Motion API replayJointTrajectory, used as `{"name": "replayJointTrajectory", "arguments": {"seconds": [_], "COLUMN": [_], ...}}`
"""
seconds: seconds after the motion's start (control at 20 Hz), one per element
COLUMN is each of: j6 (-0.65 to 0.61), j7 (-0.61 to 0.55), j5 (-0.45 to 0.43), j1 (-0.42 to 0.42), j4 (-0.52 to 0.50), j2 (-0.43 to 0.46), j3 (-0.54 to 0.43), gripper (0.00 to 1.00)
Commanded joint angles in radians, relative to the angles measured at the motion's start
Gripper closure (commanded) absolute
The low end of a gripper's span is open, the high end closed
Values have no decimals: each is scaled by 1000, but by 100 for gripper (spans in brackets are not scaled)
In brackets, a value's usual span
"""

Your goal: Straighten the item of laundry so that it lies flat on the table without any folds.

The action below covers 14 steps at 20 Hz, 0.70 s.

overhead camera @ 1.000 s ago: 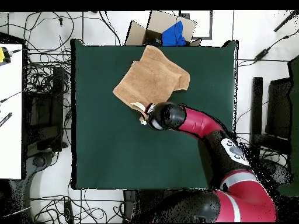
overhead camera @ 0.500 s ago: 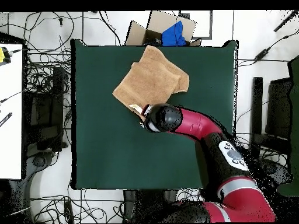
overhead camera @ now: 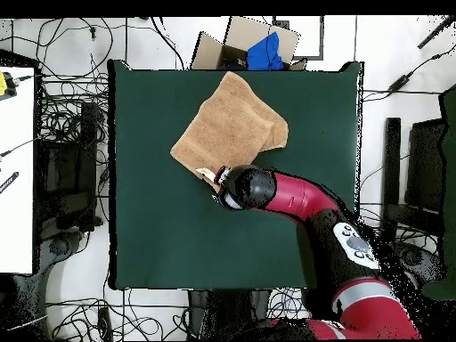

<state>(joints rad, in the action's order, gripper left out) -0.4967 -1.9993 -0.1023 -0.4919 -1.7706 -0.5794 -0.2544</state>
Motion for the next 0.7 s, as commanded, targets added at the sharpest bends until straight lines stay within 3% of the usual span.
{"name": "replayJointTrajectory", "arguments": {"seconds": [0.05, 0.7], "j6": [33, -26], "j7": [-115, -184], "j5": [-18, 47], "j1": [22, 76], "j4": [-107, -166], "j2": [-30, -92], "j3": [34, 61], "gripper": [100, 100]}}
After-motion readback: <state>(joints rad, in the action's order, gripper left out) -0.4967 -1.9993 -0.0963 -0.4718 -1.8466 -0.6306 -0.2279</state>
